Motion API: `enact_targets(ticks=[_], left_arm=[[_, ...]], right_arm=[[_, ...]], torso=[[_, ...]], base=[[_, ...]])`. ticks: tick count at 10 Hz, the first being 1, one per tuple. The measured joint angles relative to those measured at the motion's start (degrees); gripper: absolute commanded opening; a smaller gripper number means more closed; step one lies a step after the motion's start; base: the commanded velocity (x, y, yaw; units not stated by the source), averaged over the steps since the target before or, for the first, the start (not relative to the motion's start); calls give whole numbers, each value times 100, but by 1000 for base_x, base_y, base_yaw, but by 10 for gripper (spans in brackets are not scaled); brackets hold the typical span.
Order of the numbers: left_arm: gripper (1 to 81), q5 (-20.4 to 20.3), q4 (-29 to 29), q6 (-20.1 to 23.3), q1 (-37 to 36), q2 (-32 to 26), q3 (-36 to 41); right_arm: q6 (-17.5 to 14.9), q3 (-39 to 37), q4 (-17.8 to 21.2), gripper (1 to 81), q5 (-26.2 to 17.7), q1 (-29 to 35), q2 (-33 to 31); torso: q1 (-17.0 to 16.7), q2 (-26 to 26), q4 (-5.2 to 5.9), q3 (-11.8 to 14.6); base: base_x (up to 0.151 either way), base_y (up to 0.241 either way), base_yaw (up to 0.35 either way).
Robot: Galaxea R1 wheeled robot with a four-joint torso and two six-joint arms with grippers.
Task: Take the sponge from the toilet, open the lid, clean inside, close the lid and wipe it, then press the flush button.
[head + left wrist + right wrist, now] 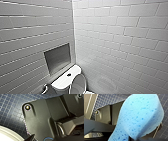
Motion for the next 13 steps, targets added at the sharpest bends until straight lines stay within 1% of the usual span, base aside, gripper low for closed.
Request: enact_targets(ticks=[1,4,7,8,11,13], left_arm=[[811,-7,-2,0,-5,0,0],[811,-10,0,2,-77,2,11],[811,67,-11,-17,22,35,11],[811,61,-11,-22,20,35,20],[811,59,-11,-22,52,30,50],[811,59,-11,-22,85,-33,251]], right_arm=[[0,0,0,10,11,2,5],[0,-4,0,10,46,68,32],[0,101,0,10,22,39,-100],[4,265,0,10,49,88,-180],[23,1141,0,10,155,168,-605],[41,2009,0,10,218,227,-1192]], torso=[[-2,0,0,2],[5,5,0,0],[0,5,0,0],[0,5,0,0],[0,5,0,0],[0,5,0,0]], base=[[102,0,0],[0,0,0],[0,0,0],[0,0,0],[0,0,0],[0,0,0]])
